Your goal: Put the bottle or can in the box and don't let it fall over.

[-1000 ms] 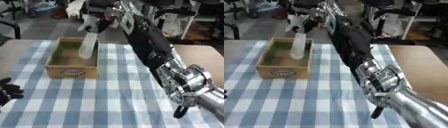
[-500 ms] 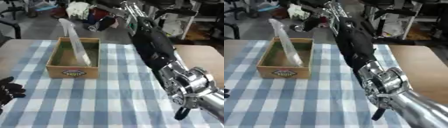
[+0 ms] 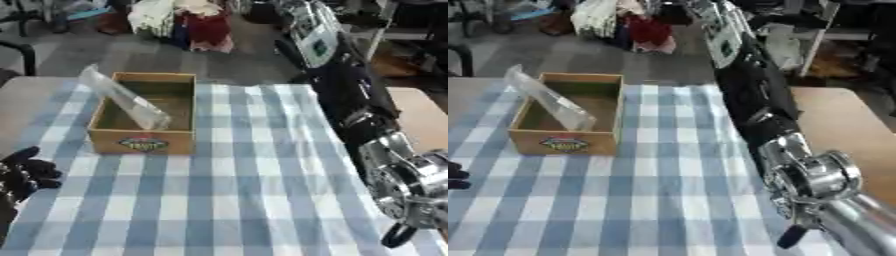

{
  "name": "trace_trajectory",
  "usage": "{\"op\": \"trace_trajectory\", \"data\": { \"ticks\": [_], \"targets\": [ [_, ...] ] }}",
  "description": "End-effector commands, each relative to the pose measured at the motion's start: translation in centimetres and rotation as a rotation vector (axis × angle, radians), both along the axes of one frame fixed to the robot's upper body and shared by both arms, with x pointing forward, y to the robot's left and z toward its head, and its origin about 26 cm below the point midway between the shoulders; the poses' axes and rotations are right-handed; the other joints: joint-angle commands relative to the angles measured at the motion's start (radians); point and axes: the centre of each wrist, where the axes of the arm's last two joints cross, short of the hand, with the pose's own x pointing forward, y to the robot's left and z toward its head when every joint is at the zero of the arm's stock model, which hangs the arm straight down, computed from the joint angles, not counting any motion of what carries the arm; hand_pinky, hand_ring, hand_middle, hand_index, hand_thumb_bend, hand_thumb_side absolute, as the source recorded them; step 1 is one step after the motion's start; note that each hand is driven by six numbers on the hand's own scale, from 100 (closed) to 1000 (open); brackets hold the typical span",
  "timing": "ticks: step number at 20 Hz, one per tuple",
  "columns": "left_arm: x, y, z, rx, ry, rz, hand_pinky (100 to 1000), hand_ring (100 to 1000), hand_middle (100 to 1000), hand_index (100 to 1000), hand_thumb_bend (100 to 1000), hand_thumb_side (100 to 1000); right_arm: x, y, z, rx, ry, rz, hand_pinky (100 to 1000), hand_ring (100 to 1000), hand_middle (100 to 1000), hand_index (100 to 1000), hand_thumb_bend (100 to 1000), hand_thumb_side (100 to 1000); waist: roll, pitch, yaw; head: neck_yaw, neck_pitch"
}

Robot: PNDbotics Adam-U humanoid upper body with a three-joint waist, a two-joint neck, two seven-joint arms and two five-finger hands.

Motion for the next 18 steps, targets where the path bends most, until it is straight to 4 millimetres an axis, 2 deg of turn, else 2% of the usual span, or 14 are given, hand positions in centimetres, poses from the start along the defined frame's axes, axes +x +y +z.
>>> {"op": "trace_trajectory", "data": {
  "ticks": [1,3,7,9,14,16,18],
  "targets": [
    [-0.2,1.1,0.7,0.028,-0.024,0.04,690,700,656,888,185,1000,-3.1,-3.7,0.8,0.188,-0.025,0.029,786,719,693,858,100,560,0.006,-0.011,-0.015,0.046,0.012],
    [-0.4,1.5,0.6,0.034,-0.022,0.061,690,700,656,888,184,1000,-5.7,-5.5,-1.7,0.269,0.045,0.075,786,725,700,860,100,601,0.008,-0.009,-0.033,0.068,0.018],
    [-0.8,2.2,0.3,0.043,-0.018,0.103,689,700,655,888,182,1000,-11.0,-7.1,-7.4,0.433,0.203,0.134,777,722,694,865,100,658,0.016,-0.004,-0.077,0.109,0.029],
    [-0.9,2.3,0.2,0.044,-0.018,0.111,689,700,654,888,182,1000,-13.4,-7.7,-9.6,0.497,0.276,0.135,774,718,690,865,100,685,0.02,0.0,-0.092,0.118,0.032],
    [-1.0,2.2,0.0,0.037,-0.019,0.116,687,700,654,888,181,1000,-16.7,-7.5,-12.9,0.632,0.384,0.156,764,691,671,863,100,747,0.026,0.004,-0.117,0.126,0.029],
    [-1.0,1.9,-0.1,0.033,-0.015,0.106,686,701,654,888,181,1000,-17.8,-7.3,-14.3,0.692,0.433,0.153,759,682,665,858,100,746,0.028,0.006,-0.121,0.118,0.026],
    [-0.9,1.8,-0.2,0.032,-0.009,0.1,685,701,654,888,180,1000,-18.5,-7.2,-15.5,0.73,0.478,0.143,755,674,658,852,100,784,0.03,0.007,-0.124,0.109,0.031]
  ]
}}
